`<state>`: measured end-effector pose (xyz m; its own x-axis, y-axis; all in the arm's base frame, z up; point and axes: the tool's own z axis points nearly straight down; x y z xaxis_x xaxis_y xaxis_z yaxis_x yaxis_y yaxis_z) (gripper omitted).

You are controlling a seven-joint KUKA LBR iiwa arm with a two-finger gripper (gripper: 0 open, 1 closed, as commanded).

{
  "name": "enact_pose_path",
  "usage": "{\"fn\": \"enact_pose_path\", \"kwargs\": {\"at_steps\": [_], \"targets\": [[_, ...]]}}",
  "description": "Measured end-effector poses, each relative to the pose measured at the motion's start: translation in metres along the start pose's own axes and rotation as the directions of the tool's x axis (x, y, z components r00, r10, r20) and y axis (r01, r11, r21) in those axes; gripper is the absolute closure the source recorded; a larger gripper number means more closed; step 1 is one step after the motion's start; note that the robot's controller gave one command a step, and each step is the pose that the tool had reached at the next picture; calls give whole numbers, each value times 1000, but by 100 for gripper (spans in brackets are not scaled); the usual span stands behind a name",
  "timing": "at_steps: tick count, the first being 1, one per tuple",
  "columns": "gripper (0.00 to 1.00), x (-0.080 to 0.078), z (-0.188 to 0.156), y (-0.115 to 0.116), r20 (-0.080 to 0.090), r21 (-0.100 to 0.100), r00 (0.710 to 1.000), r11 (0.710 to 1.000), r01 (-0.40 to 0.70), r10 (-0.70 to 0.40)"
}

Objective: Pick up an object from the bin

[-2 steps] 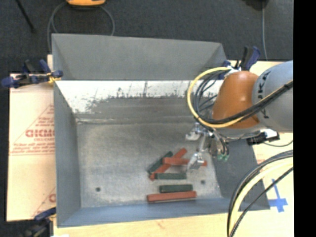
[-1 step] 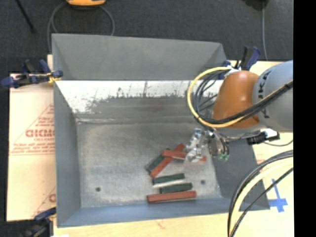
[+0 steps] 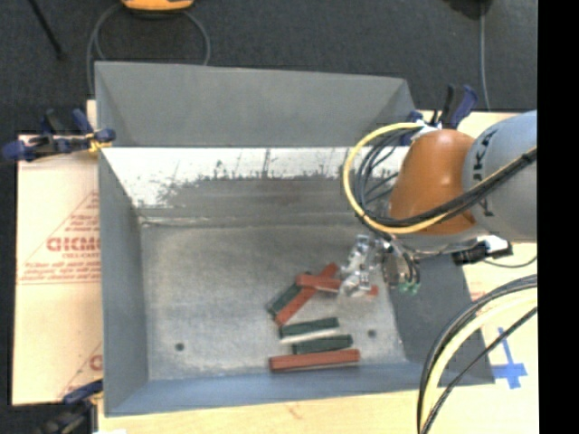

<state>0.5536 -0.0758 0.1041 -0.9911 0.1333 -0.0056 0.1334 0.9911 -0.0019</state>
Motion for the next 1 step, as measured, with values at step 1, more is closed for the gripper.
{"fn": "enact_pose_path", "kwargs": {"at_steps": [1], "targets": [[100,5,-169,27,-4,-2,967,967,256,-256]]}}
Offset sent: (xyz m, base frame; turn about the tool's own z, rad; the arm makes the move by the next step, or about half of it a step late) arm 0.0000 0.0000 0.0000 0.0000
